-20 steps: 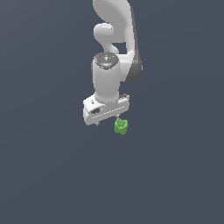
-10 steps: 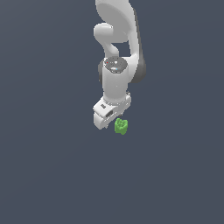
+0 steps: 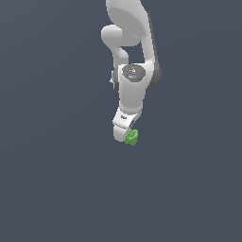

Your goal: Pick up the object and move it to a goal position.

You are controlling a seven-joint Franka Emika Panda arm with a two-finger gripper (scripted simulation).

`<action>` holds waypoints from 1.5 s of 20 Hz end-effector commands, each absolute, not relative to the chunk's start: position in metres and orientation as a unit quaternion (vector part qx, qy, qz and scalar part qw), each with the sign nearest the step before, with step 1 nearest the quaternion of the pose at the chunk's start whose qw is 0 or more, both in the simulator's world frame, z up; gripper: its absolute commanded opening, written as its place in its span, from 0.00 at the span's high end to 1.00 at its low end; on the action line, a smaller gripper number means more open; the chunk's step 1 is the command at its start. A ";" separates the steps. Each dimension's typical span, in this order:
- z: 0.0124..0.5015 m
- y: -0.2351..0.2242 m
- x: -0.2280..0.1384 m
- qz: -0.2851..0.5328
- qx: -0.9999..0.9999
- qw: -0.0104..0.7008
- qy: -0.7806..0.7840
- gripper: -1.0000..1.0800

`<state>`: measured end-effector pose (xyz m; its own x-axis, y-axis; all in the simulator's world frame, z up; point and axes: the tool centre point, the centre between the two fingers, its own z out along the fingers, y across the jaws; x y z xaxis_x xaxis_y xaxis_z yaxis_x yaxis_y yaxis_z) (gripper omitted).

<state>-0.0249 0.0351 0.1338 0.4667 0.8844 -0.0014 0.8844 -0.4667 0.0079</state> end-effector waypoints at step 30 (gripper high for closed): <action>0.076 0.051 -0.034 0.000 0.806 0.000 0.592 0.04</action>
